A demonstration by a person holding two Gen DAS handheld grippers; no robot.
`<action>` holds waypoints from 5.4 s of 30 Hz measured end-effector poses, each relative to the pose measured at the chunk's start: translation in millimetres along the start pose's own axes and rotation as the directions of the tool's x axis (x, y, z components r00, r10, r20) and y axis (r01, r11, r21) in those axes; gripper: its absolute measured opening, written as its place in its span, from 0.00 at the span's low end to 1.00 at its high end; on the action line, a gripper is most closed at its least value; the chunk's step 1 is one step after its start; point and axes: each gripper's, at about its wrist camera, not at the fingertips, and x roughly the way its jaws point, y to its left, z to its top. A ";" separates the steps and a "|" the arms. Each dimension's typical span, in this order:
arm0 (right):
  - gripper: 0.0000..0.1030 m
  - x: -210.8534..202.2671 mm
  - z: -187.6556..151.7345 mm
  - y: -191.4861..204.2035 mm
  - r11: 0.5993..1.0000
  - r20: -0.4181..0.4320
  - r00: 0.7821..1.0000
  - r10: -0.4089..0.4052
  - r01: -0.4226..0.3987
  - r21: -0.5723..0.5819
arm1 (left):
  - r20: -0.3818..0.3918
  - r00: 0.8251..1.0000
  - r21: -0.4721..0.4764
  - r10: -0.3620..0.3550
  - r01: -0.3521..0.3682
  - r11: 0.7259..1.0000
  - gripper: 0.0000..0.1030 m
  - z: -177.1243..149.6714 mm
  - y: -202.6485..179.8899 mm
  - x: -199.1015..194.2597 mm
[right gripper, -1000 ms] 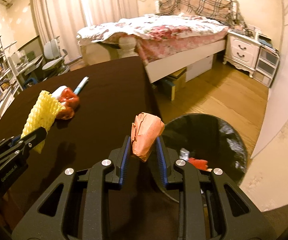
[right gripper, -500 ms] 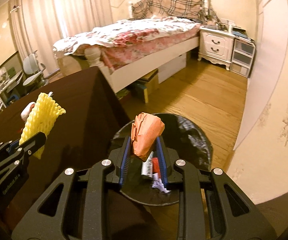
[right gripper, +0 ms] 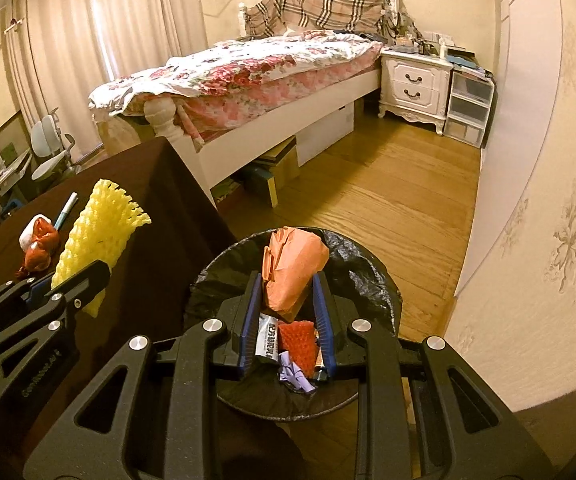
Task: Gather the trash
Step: 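Carry the paper bag and foam net over the bin with both tools, then open both tools to drop the paper bag and foam net into the bin, then return both tools to the table and grasp the red plastic bag with the right tool, then grasp the dark red cloth with the left tool, then carry the red bag and red cloth over the bin with both tools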
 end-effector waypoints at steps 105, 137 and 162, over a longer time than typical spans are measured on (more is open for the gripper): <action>0.31 63.0 18.5 259.2 0.923 -0.183 0.957 0.226 -0.271 -0.273 | -0.115 0.941 -0.357 0.320 -0.339 0.871 0.72 -56.3 250.7 -45.5; 0.32 71.4 19.0 220.9 0.927 -0.203 0.947 0.250 -0.295 -0.233 | -0.132 0.979 -0.217 0.155 -0.182 0.959 0.27 -31.0 206.6 -2.6; 0.31 47.0 2.0 213.2 0.925 -0.185 0.950 0.253 -0.293 -0.240 | -0.105 0.982 -0.267 0.160 -0.182 0.946 0.27 -56.6 193.1 -34.9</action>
